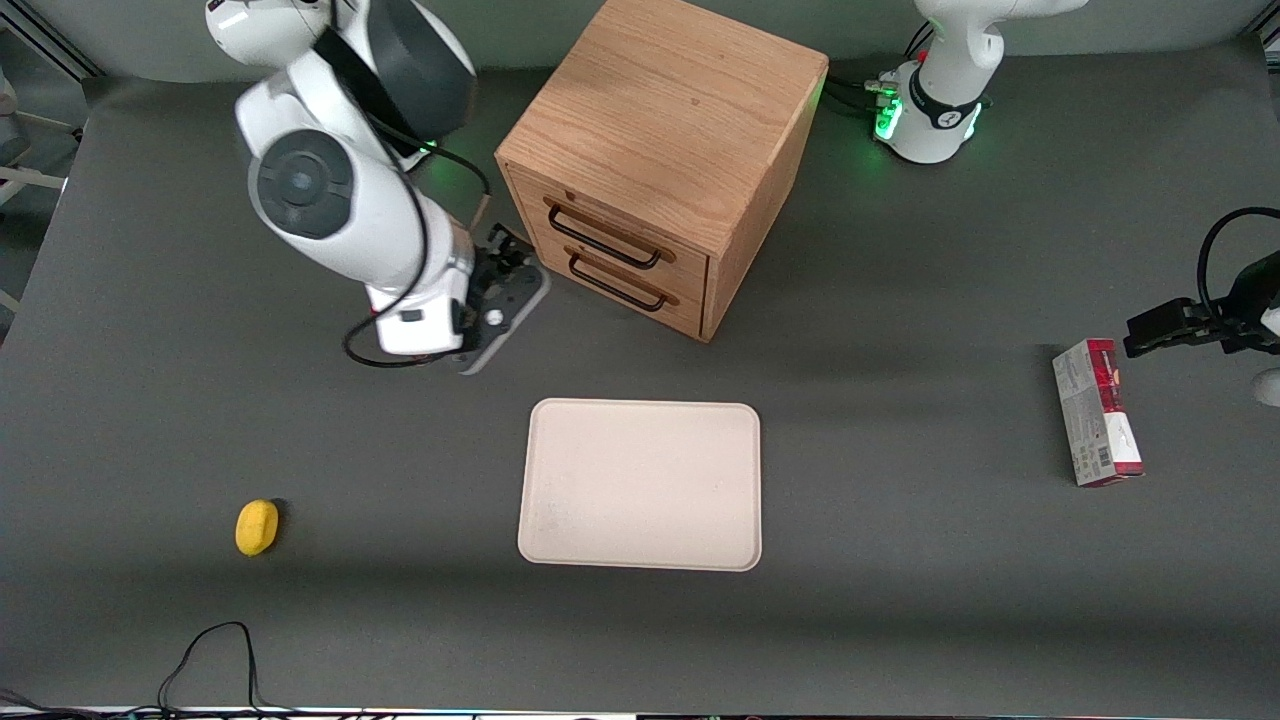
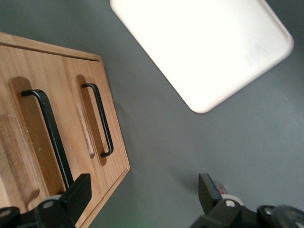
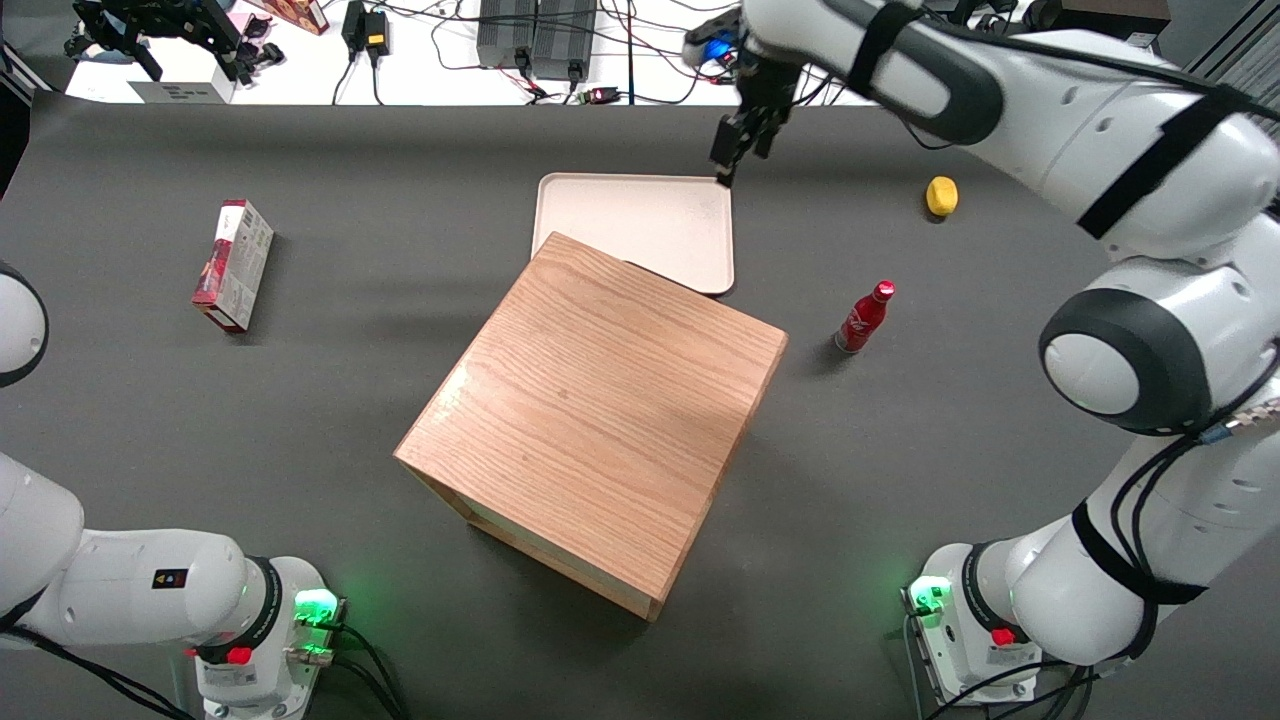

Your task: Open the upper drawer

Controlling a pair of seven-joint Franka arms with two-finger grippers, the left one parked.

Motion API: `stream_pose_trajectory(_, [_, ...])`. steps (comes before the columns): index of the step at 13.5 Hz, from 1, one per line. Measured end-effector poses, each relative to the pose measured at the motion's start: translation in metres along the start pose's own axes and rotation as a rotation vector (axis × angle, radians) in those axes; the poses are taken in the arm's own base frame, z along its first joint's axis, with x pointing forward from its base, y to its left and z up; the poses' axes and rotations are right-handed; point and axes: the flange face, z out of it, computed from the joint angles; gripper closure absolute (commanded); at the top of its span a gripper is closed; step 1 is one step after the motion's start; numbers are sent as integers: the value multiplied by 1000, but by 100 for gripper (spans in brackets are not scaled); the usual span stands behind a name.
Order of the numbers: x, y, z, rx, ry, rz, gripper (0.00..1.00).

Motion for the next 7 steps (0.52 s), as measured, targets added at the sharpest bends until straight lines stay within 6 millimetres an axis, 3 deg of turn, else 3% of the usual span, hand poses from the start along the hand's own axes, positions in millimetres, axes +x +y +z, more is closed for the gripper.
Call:
stream_pose_trajectory(4, [27, -28, 48, 57, -53, -84, 0])
stream_pose_trajectory(7, [33, -41, 64, 105, -71, -105, 0])
